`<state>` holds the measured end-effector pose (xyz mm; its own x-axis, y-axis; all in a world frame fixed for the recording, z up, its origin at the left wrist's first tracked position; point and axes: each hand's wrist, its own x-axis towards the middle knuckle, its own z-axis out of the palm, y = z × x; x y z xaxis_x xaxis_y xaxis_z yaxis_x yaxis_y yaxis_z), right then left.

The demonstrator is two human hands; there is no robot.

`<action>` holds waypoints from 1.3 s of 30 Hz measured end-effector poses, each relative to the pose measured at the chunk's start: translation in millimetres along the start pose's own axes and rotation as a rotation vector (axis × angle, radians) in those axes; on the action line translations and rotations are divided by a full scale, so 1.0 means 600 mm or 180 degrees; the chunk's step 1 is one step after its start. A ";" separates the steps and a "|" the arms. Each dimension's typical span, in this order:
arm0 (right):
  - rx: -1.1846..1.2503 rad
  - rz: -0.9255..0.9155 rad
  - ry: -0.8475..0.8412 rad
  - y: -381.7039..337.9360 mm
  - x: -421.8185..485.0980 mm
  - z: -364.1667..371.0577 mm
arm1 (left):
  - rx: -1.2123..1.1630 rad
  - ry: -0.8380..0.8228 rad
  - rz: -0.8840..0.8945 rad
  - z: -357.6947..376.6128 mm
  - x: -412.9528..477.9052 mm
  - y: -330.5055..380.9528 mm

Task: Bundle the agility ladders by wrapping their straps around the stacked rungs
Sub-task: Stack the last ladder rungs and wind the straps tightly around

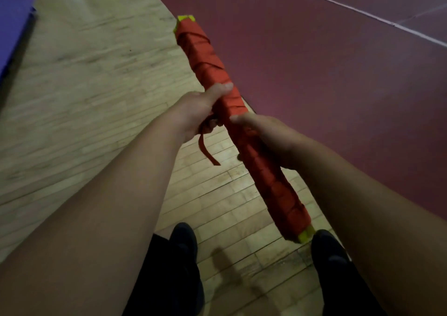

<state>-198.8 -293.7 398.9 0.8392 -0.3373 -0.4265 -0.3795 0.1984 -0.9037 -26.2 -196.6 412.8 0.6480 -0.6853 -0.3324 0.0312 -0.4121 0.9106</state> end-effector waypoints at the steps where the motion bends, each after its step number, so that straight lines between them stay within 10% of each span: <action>1: 0.0273 0.0047 -0.0404 -0.005 -0.002 0.006 | -0.0186 -0.0162 0.0086 -0.013 -0.006 0.000; 5: 0.0370 0.0010 -0.0961 -0.006 0.007 0.039 | 0.0001 -0.0395 0.0114 -0.058 -0.029 -0.010; 15: -0.2540 -0.0984 0.1136 0.064 0.071 0.154 | 0.0438 0.0282 -0.0388 -0.111 -0.038 -0.076; 25: 0.0494 0.0259 -0.1329 -0.004 0.058 0.160 | -0.0358 -0.0278 0.0095 -0.195 -0.047 -0.070; 39: -0.3171 -0.1169 0.1696 0.032 0.071 0.309 | -0.0550 0.0569 -0.0051 -0.245 -0.108 -0.094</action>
<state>-97.9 -133.5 370.7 0.7826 -0.6117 0.1150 -0.4835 -0.7138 -0.5067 41.6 -40.9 419.3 0.7702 -0.5562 -0.3123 0.1623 -0.3026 0.9392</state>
